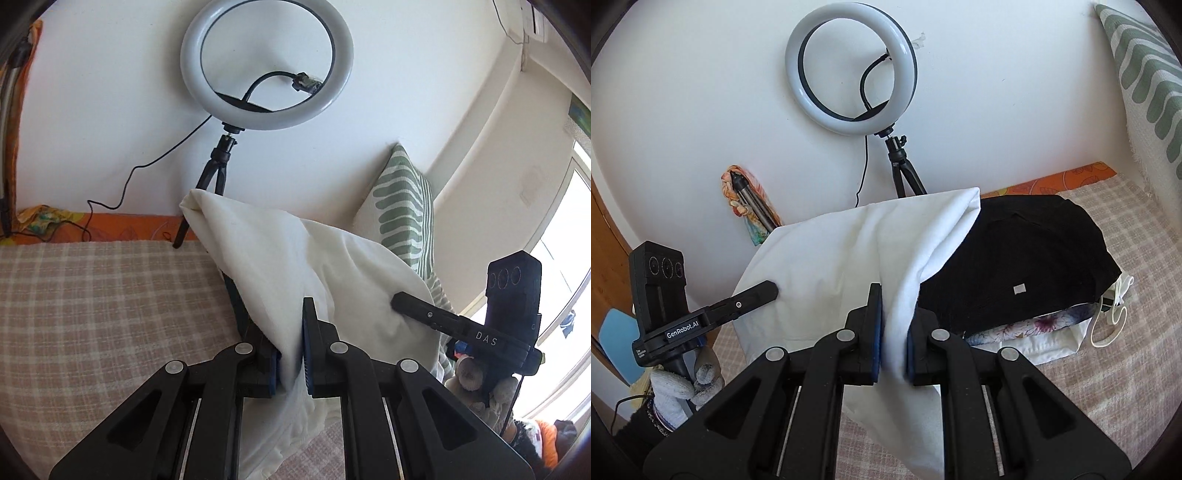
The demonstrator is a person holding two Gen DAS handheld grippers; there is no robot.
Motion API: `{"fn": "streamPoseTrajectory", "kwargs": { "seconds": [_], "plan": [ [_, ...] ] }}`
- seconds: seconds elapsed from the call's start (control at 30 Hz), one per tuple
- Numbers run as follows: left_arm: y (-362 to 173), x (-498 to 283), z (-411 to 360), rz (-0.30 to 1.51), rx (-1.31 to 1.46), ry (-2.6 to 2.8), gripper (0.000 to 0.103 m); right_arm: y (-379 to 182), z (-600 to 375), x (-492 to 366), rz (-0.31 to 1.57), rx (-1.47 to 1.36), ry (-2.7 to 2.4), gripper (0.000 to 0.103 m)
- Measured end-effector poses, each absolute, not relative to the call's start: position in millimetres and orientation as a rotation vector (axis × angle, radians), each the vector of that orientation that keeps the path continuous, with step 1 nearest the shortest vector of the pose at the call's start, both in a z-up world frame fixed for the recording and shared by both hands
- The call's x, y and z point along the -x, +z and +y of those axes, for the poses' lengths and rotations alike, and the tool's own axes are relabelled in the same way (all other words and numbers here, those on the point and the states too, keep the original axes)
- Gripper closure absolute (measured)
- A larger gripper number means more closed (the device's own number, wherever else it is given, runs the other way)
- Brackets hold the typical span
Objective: Fold small clothes
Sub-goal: 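Lift the folded shirt and carry it onto the black bag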
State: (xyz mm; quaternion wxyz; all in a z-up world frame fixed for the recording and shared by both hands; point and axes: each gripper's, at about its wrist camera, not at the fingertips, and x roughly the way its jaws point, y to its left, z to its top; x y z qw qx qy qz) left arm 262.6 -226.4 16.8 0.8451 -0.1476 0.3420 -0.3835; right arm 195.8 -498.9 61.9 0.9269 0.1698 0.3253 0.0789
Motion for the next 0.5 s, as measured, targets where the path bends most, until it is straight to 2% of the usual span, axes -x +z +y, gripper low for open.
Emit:
{"fn": "streamPoseTrajectory", "kwargs": {
  "seconds": [0.5],
  "plan": [
    [8.3, -310.1, -333.6, 0.727, 0.246, -0.796, 0.094, 56.0, -603.7, -254.6, 0.647, -0.299, 0.072, 0.092]
  ]
}}
